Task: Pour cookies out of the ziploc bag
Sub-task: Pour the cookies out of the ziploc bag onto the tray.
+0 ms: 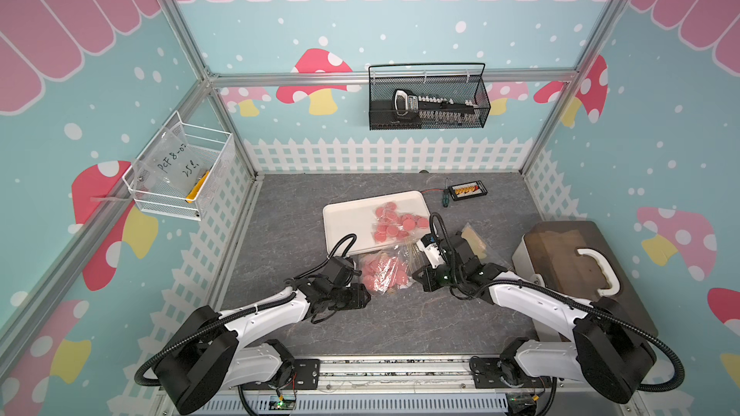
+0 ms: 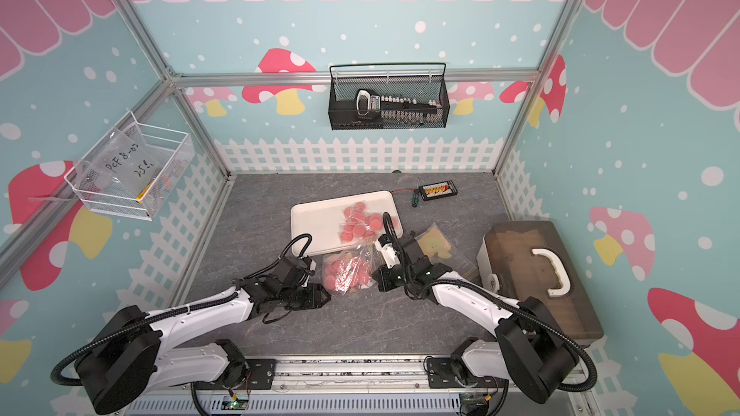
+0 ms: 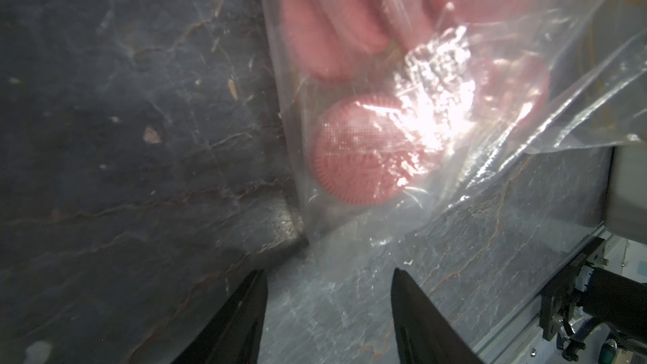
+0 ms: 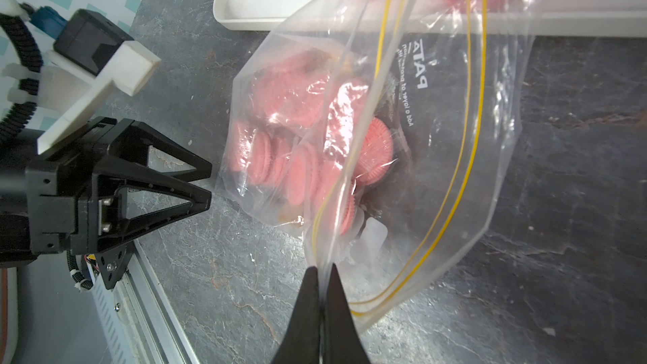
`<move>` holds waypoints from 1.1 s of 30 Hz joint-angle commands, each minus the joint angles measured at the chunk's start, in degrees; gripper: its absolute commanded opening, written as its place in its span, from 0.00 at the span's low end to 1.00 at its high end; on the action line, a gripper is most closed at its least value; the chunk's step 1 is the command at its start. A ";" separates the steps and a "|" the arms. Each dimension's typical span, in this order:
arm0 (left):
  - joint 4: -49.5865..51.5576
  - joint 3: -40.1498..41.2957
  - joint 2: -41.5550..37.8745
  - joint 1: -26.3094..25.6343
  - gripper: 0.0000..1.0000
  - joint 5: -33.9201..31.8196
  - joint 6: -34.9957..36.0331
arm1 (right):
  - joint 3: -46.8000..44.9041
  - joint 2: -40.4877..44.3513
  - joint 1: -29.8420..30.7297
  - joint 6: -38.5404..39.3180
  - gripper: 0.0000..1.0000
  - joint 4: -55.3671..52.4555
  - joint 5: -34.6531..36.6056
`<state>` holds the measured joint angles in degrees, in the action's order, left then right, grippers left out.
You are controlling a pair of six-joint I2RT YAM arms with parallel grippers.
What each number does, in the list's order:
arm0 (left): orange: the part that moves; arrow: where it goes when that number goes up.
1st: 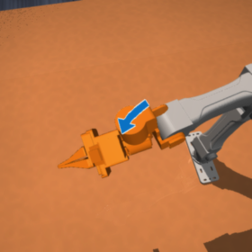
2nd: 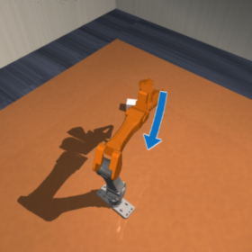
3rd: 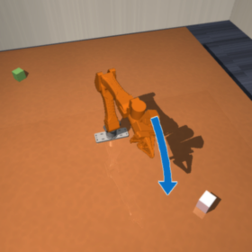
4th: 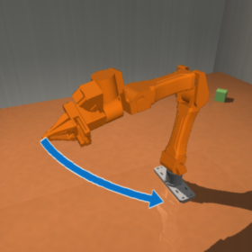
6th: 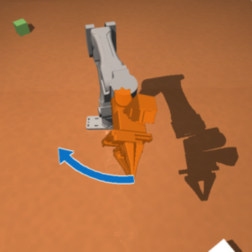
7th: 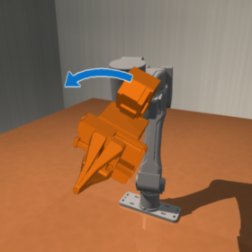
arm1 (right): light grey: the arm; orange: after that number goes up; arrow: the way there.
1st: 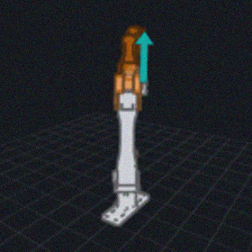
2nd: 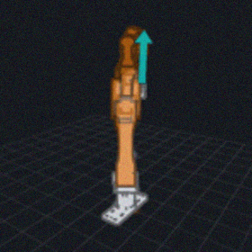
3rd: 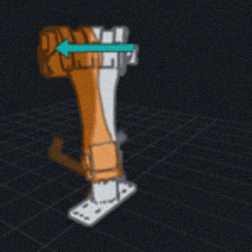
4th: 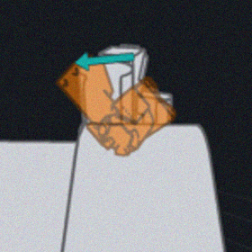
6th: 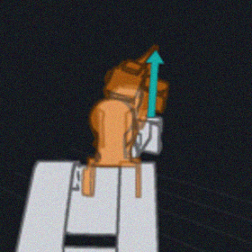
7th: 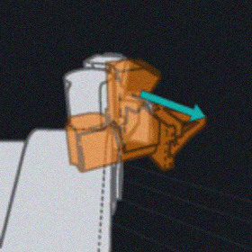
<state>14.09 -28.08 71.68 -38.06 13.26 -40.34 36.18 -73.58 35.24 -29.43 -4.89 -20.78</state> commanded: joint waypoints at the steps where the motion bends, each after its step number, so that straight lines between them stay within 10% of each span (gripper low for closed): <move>1: -5.03 1.10 1.37 0.53 0.58 0.87 -0.99 | 1.34 -0.33 -0.28 -0.37 0.01 0.40 0.29; 33: -12.16 3.07 4.78 1.68 0.25 2.95 -4.09 | 1.58 0.10 -0.33 -0.77 0.01 0.74 0.55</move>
<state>3.49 -25.74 76.49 -36.75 16.51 -42.96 36.21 -73.87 35.24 -29.89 -4.69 -20.53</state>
